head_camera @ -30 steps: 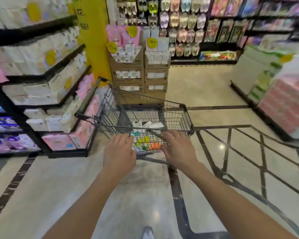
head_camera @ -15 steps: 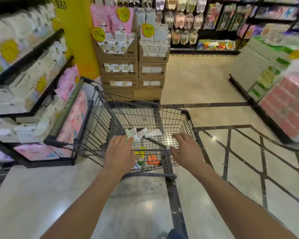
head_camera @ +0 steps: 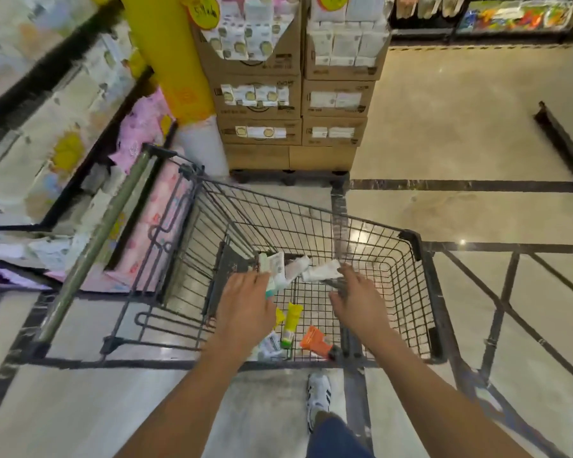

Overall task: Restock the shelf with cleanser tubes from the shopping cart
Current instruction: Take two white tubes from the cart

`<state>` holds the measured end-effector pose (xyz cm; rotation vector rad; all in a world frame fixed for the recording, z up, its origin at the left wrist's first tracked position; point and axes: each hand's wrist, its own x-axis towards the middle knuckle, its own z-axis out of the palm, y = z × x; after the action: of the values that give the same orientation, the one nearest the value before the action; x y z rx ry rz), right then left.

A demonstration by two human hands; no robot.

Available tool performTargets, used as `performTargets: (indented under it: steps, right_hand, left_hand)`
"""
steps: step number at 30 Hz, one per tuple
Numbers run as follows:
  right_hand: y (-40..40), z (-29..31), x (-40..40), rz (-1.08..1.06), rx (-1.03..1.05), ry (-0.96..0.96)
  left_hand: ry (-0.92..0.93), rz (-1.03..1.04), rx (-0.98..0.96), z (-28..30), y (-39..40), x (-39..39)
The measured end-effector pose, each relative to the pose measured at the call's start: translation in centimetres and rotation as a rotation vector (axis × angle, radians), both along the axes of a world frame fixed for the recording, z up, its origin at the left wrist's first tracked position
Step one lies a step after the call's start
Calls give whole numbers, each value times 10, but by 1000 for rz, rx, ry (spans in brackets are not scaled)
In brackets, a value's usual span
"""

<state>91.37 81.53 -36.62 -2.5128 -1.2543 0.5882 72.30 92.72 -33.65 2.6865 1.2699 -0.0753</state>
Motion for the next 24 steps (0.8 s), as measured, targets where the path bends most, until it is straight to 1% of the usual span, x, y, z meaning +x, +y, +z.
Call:
performTargets:
  steps: [4, 8, 11, 13, 14, 15, 18, 19, 20, 21, 24]
  right_hand:
    - [40, -61, 40, -20, -119, 172]
    - [69, -124, 69, -81, -237, 297]
    - [88, -167, 81, -199, -313, 420]
    - [101, -198, 87, -312, -336, 531]
    - [108, -216, 90, -380, -338, 582]
    - [114, -232, 93, -452, -342, 642]
    - [129, -282, 101, -756, -243, 916]
    - [136, -296, 103, -856, -199, 993]
    - [143, -310, 105, -927, -171, 1043]
    - [150, -321, 105, -969, -159, 1074]
    - [172, -345, 109, -1025, -127, 1175]
  left_hand:
    - [28, 100, -141, -41, 33, 43]
    - [44, 144, -277, -95, 58, 79]
    - [84, 149, -383, -135, 74, 100]
    - [61, 214, -486, -166, 85, 111]
    - [24, 283, -559, -185, 91, 115]
    - [-30, 397, -661, -203, 98, 120]
    - [-260, 913, -1084, -264, 124, 145]
    - [-312, 1057, -1191, -281, 133, 154]
    - [-367, 1162, -1262, -300, 141, 162]
    - [-412, 1223, -1303, -316, 148, 170]
    - [-520, 1323, -1345, -347, 161, 194]
